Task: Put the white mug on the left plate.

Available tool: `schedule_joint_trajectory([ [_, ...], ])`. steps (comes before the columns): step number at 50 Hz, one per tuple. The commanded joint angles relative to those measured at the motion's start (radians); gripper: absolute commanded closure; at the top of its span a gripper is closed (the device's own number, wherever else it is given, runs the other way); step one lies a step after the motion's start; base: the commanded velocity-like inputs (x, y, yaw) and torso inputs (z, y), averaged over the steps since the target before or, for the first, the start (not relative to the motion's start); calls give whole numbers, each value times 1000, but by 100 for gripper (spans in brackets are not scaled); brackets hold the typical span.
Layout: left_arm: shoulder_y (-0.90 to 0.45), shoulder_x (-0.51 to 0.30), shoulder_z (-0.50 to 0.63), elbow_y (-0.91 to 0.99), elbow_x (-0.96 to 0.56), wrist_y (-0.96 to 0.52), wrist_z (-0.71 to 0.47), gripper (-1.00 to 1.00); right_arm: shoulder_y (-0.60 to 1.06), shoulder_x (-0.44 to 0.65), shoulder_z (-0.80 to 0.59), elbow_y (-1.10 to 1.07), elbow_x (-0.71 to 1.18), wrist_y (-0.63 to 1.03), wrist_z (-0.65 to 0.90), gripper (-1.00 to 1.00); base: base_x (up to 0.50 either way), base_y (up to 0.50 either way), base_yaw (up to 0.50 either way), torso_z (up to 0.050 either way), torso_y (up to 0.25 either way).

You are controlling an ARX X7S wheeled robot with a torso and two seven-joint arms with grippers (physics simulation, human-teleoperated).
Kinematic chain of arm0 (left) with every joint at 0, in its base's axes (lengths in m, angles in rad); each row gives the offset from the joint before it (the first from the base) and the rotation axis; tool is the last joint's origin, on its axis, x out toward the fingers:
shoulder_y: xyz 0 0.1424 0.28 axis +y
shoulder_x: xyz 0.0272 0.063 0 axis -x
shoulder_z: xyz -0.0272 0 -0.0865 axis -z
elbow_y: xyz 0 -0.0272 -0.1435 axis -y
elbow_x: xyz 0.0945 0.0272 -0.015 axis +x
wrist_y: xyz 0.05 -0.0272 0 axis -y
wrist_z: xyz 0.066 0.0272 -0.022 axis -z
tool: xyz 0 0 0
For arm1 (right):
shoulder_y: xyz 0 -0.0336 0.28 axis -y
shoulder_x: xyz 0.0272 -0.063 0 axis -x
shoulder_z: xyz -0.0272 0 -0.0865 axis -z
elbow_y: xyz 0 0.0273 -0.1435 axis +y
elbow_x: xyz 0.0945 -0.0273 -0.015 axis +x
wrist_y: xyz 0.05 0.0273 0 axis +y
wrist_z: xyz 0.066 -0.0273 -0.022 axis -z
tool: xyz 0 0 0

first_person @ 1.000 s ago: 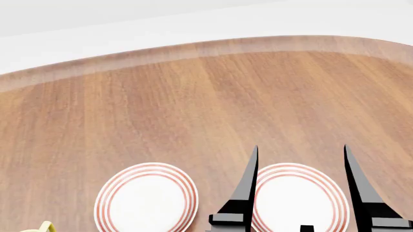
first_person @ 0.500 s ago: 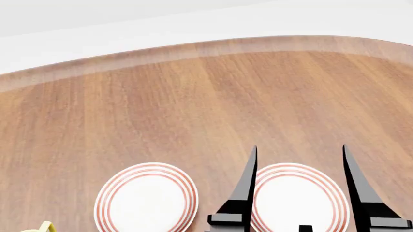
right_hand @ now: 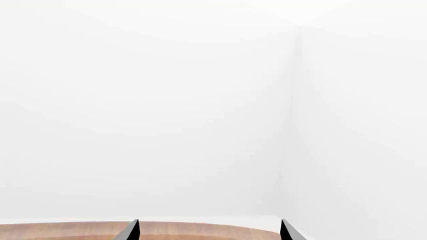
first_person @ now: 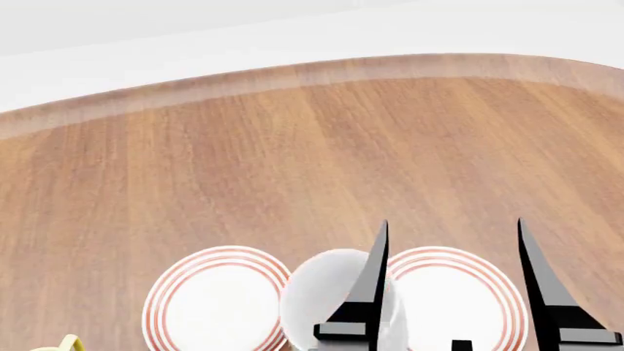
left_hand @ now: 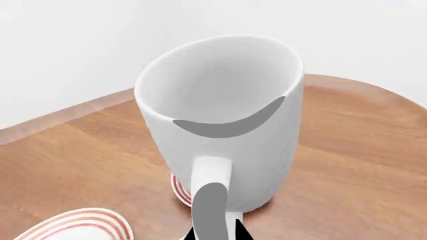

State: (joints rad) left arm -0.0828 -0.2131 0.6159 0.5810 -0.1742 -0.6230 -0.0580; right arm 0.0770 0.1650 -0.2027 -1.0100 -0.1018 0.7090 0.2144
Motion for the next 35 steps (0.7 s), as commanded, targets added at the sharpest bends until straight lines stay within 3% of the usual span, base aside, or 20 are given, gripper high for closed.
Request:
schedule_joint_trajectory([
  [1, -57, 10, -85, 19, -58, -49, -9, 100, 0, 5, 1, 1, 7, -1, 5, -100, 0, 0, 0, 0, 0],
  [35, -270, 39, -295, -191, -137, -54, -39, 100, 0, 17, -4, 2, 20, -2, 24, -100, 0, 0, 0, 0, 0],
])
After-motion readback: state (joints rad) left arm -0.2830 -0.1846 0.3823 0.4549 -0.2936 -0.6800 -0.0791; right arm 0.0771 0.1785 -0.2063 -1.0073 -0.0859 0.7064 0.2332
